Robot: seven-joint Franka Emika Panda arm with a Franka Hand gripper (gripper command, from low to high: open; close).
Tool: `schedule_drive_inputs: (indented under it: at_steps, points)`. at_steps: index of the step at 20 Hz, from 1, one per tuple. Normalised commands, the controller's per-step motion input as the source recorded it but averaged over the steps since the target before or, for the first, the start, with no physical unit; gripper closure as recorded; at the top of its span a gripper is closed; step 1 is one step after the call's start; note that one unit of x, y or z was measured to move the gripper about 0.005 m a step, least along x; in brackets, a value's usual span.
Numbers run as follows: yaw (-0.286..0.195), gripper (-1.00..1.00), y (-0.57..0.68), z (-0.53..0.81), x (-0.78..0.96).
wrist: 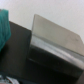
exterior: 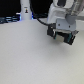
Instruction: Open the kcup holder, insert the kcup into the holder, and close the kcup holder
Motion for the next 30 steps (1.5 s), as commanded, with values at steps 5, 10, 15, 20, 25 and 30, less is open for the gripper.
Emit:
schedule_drive_inputs:
  at_steps: [5,10,15,20,25,30]
  points:
    - [0.075,-1.0,0.56,-0.05,-0.61]
    - [0.041,-1.0,0.66,0.0,-0.64]
    - [0.026,-1.0,0.64,0.0,-0.76]
    - [0.014,-1.0,0.56,-0.05,-0.92]
    - [0.021,-1.0,0.56,-0.12,-0.86]
    - [0.06,-1.0,0.32,0.03,-0.36]
